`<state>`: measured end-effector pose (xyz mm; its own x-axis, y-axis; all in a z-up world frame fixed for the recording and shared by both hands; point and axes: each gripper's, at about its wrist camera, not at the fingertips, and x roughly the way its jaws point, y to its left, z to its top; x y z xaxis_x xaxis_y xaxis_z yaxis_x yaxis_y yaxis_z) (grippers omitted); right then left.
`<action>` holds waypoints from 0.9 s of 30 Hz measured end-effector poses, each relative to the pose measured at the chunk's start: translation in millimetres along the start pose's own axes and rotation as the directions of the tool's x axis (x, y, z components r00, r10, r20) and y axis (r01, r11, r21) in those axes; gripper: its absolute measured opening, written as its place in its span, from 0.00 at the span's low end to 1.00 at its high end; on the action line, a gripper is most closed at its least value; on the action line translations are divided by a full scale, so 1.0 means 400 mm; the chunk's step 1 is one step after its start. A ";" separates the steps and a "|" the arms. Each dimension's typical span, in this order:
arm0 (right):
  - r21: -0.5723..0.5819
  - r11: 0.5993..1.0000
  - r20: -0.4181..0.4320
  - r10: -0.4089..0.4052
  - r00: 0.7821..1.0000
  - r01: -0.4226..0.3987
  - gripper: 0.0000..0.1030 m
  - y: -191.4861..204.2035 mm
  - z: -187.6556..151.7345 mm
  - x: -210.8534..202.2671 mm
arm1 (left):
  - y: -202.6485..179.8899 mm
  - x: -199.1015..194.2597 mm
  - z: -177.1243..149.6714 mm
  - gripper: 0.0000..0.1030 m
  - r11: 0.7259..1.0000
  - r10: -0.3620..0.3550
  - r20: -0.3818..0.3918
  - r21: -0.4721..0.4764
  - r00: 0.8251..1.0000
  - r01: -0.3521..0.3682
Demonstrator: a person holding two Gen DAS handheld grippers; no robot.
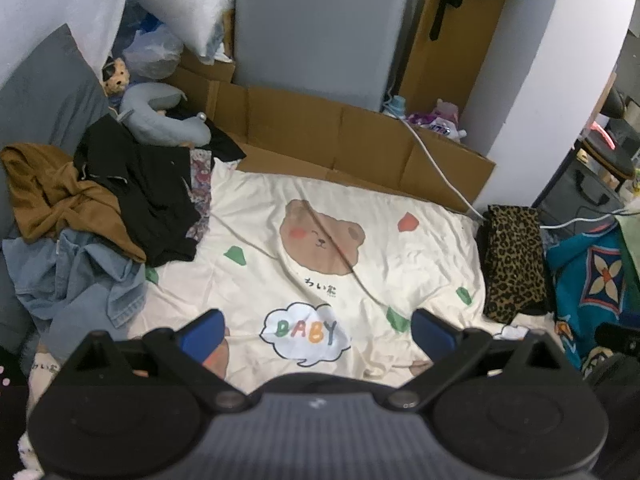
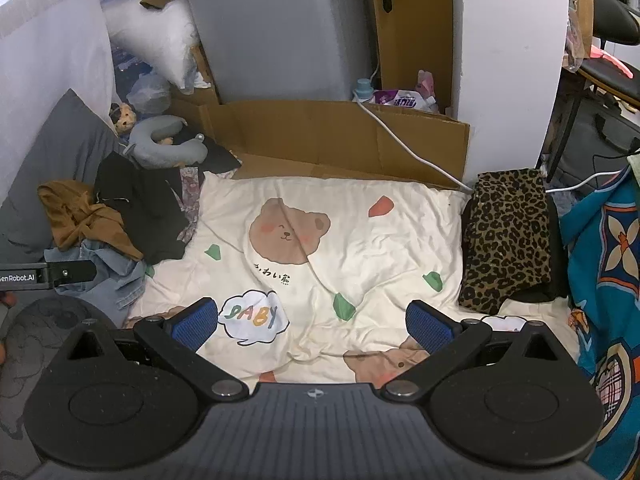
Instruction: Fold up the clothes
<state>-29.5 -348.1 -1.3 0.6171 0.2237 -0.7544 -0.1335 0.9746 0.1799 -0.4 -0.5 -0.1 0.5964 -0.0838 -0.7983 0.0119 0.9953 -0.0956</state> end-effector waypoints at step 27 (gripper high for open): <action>-0.031 0.999 0.008 -0.024 1.000 0.025 1.00 -0.002 -0.006 -0.001 | -0.025 -0.004 -0.037 0.98 0.996 0.044 0.036 0.070 0.998 -0.047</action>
<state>-31.5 -349.1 -2.5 0.6262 0.1999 -0.7536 -0.1419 0.9797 0.1419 -13.4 -11.0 -6.6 0.6248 -0.0376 -0.7799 0.0397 0.9991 -0.0164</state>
